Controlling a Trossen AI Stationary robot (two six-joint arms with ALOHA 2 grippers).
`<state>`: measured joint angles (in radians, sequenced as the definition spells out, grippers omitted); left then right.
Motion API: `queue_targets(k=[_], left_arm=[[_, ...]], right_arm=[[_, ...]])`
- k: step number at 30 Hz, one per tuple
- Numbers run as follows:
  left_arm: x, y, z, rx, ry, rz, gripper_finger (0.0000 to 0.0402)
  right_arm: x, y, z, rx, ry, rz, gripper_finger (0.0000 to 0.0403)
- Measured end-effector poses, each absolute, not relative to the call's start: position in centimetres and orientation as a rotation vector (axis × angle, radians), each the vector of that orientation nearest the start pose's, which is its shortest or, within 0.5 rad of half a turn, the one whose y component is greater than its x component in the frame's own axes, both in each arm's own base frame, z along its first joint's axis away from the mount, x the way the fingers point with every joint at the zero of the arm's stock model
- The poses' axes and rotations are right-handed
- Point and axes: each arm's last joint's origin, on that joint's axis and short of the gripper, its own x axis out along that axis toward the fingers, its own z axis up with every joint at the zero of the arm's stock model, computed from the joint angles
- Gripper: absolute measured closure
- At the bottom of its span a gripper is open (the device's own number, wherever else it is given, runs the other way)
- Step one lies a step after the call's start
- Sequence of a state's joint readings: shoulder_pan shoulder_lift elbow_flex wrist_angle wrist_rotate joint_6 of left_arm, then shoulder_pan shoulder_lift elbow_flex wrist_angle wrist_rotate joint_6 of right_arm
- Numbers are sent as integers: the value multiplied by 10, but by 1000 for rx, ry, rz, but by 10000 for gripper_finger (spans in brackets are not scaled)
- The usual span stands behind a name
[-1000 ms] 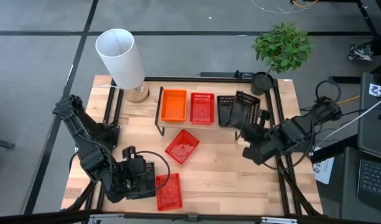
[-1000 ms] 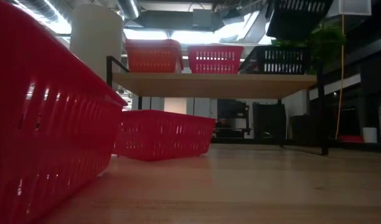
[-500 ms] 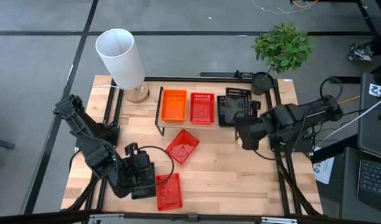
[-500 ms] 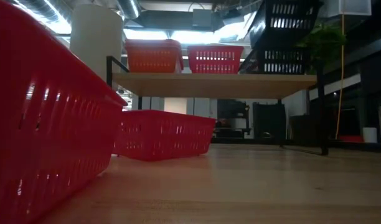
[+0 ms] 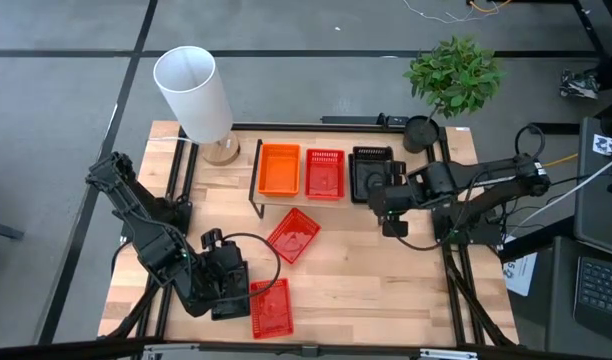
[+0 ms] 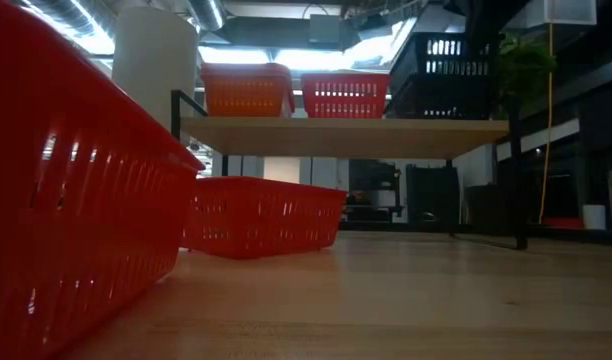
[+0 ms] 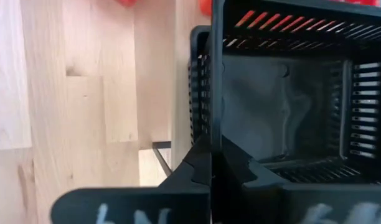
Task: Stack baskets on shelf by color
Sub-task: Stack the right black bin on top of the other black bin on the shelf
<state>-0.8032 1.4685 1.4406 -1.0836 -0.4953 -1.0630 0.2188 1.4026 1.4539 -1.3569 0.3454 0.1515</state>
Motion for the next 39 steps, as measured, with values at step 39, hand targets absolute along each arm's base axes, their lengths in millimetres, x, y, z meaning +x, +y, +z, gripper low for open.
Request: queue_targets(k=[39], left_arm=[[205,-193,336,-317,888,211,282]], right_arm=[[236,47,394,-46,1009,-359,267]])
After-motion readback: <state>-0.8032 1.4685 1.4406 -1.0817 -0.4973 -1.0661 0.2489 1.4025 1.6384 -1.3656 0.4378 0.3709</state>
